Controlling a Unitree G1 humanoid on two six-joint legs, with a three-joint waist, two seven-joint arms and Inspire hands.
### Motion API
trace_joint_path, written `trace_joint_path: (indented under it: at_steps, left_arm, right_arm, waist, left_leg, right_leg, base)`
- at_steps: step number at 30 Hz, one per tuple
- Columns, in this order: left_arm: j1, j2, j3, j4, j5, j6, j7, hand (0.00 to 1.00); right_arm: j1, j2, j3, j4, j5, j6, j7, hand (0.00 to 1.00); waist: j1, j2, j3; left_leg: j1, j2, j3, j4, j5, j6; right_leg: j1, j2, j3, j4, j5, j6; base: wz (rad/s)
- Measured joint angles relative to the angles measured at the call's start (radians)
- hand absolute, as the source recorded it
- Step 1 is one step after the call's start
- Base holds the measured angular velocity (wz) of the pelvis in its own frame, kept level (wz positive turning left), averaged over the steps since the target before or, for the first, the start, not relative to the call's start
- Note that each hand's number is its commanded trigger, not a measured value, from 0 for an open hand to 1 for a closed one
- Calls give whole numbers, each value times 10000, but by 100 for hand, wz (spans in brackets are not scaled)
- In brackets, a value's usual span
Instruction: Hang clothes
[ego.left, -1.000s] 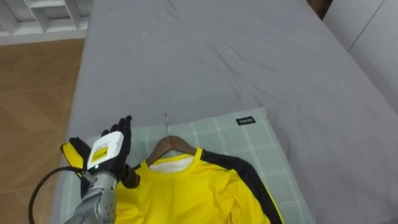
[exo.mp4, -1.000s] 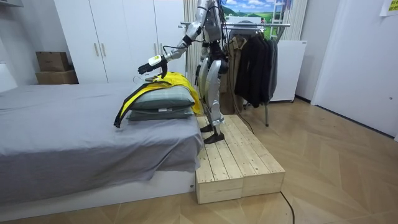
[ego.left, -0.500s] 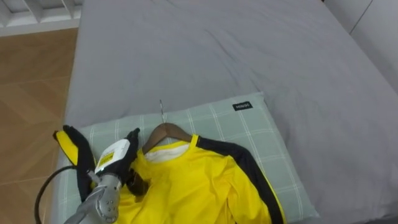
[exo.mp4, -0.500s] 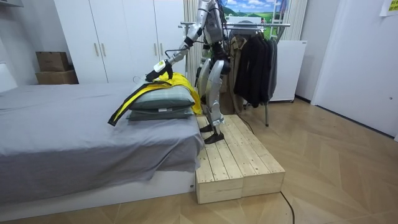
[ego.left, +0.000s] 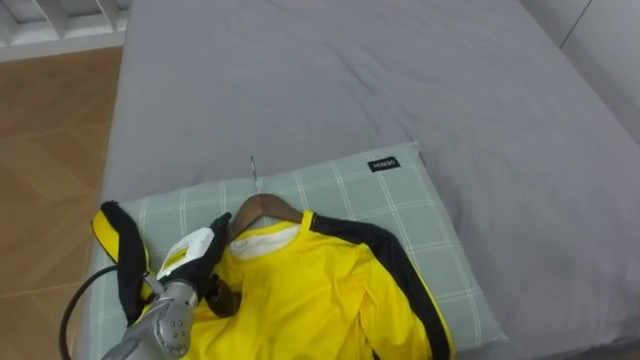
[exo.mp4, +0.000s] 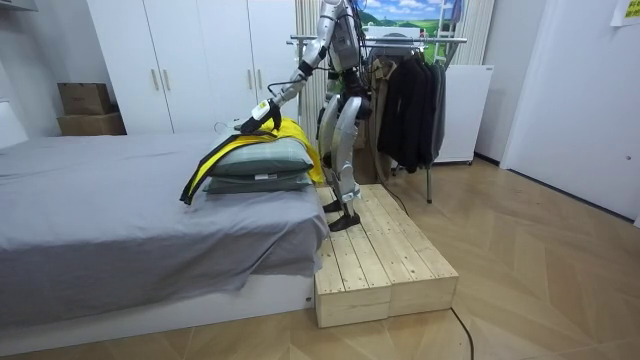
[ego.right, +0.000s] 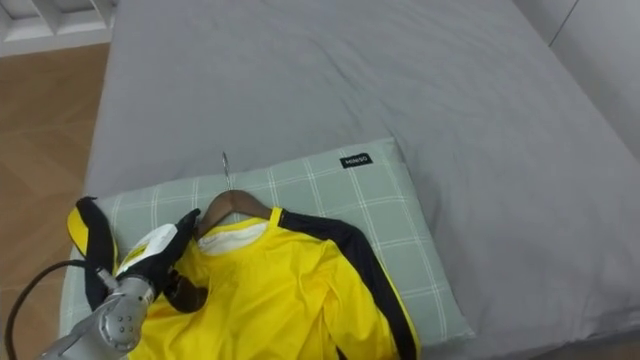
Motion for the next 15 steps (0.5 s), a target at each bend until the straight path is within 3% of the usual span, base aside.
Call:
trace_joint_path:
  at_steps: [15]
  left_arm:
    - [-5,5,39,148,-3,-27,3,0]
  right_arm:
    - [83,-4,89,7,125,-10,1,0]
  waist:
    - [-14,-145,-11]
  left_leg:
    - [-8,28,66,30,0,0]
  right_leg:
    - [-41,1,-11,71,-16,-11]
  base:
    - [0]
